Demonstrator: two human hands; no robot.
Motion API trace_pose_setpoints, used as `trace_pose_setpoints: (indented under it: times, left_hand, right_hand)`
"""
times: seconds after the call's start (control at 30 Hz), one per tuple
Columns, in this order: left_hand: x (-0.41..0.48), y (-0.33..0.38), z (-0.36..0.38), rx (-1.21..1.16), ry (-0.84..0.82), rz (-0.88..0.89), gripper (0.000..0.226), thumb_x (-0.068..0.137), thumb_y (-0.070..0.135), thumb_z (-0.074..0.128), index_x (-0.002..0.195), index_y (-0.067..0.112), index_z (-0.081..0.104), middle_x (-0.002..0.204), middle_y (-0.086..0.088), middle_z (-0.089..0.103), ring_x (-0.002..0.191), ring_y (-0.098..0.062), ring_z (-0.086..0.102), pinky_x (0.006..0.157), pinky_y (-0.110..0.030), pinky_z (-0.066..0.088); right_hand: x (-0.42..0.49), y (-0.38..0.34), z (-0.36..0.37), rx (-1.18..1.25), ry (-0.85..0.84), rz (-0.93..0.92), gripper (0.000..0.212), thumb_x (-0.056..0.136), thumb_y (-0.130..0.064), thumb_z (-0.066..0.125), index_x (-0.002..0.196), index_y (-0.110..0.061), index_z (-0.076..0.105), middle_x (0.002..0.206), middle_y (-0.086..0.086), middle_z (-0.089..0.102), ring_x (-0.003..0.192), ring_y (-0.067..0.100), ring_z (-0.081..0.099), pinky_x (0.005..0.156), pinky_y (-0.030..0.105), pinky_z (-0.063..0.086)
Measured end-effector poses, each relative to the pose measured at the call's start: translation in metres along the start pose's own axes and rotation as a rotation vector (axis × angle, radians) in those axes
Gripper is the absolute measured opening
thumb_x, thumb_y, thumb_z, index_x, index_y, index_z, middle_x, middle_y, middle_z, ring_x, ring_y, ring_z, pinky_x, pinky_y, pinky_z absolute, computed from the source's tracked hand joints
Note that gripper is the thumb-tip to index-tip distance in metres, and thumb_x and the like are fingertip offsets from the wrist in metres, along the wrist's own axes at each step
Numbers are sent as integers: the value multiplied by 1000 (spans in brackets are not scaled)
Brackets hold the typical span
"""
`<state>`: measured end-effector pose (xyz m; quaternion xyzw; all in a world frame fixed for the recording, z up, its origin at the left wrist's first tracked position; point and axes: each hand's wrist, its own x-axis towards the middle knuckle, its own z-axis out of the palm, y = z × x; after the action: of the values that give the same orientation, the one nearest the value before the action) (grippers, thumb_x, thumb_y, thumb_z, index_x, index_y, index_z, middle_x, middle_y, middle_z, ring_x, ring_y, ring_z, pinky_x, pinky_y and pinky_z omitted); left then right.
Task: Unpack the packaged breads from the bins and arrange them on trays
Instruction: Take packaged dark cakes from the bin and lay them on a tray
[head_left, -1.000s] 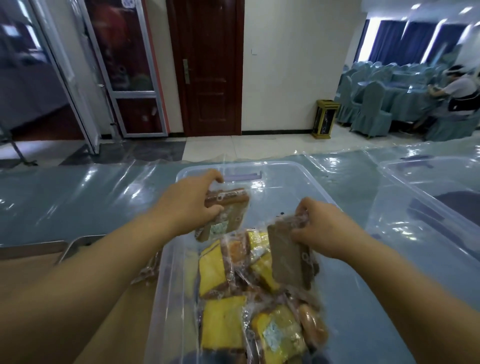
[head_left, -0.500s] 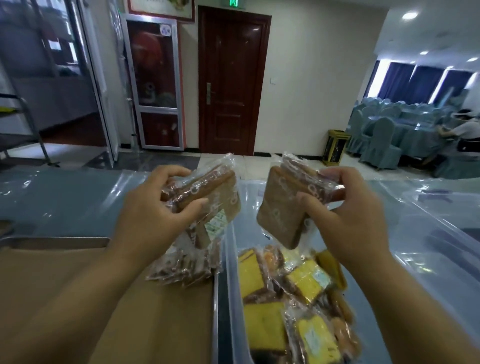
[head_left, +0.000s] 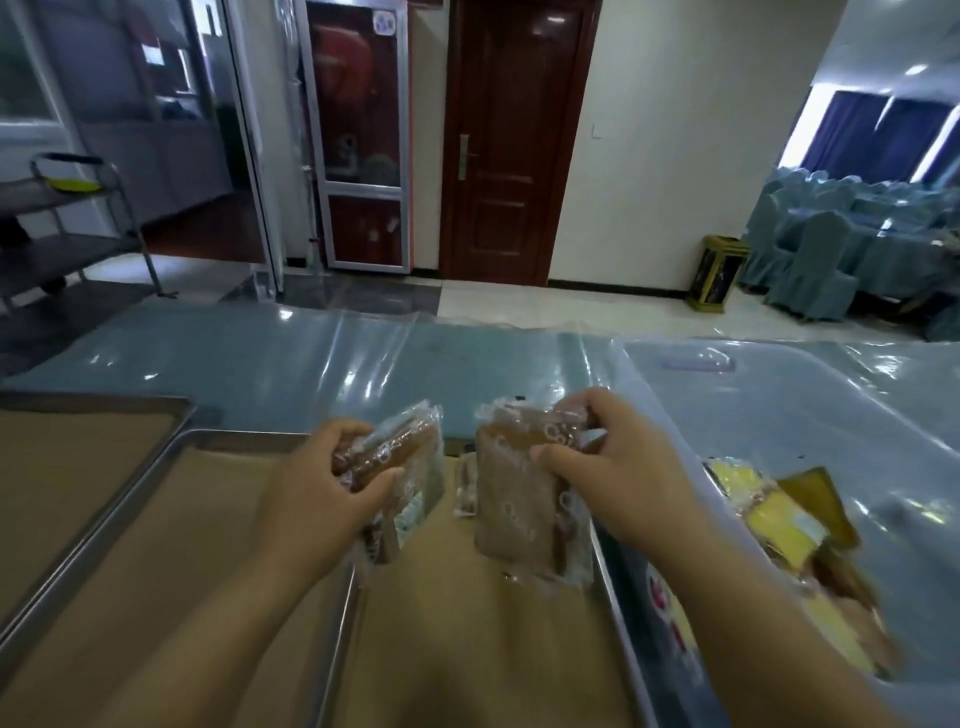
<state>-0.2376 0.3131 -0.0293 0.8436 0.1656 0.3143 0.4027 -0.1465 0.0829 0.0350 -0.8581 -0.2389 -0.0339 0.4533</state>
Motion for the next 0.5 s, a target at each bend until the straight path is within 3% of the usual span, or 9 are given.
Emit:
trace_pose_setpoints:
  times: [0.2,0.3,0.37,0.5]
  left_hand:
    - [-5,-57,22,-18,-162,-127,32,72,29,78,89,42,53,85,17,63,71,2,60,58,-19,47]
    - [-2,-78,40,-44,-237,-198,30,76,30,75,90,44,52,89,16,62,75,-1,62,63,-23,54]
    - [4,-89,54,-69,-273,-229,28,79,30,72,91,44,52,90,17,61,77,1,61,61,-17,50]
    - [27,-106,76,-57,-325,-254,28,82,35,67,102,45,50,93,17,60,82,2,59,62,-14,44]
  right_hand:
    - [21,37,69,-158,-234,205,18,71,-25,71,84,-24,59,70,-5,65,64,12,62,61,32,54]
    - [41,63,96,-166,-342,280,9,74,-22,69,79,-21,62,69,-3,66,60,10,62,53,27,52]
    - [59,79,112,-167,-402,340,7,75,-21,69,75,-20,62,70,-2,67,58,8,61,46,21,46]
    - [101,105,142,-118,-471,447,15,74,-18,72,68,-15,59,64,0,62,50,10,56,44,21,44]
